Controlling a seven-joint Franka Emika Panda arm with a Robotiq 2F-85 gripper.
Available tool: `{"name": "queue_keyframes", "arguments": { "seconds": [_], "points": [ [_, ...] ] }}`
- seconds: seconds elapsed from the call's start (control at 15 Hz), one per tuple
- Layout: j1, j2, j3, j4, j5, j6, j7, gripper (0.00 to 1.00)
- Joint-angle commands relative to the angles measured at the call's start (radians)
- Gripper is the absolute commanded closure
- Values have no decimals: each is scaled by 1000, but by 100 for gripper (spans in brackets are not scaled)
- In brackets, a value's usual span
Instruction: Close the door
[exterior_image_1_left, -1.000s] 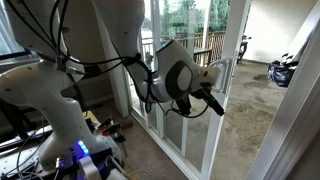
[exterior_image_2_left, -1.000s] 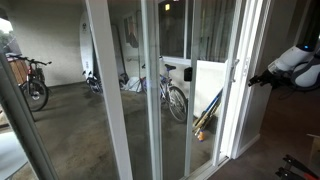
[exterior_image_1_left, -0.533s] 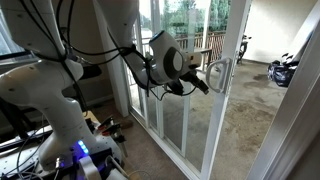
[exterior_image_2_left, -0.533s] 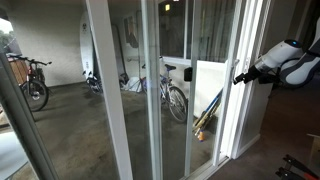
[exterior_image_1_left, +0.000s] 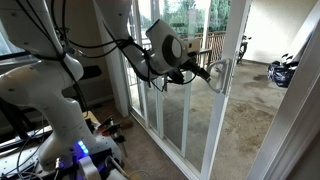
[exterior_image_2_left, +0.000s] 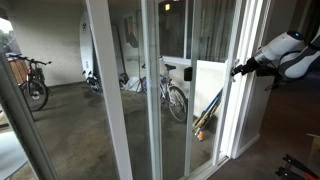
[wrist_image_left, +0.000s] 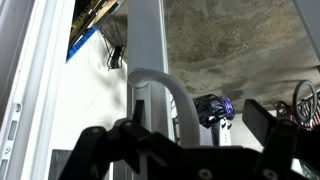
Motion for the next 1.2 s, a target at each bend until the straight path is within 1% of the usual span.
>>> {"name": "queue_keyframes", "arguments": {
  "seconds": [0.0, 0.4, 0.87, 1.13],
  "points": [
    [-17, -20, -5, 10, 9, 0, 39, 0],
    [-26, 55, -19, 73, -4, -24, 79, 0],
    [-31, 95, -2, 97, -18, -25, 90, 0],
    [-53, 124, 12, 118, -39, -21, 121, 0]
  ]
}}
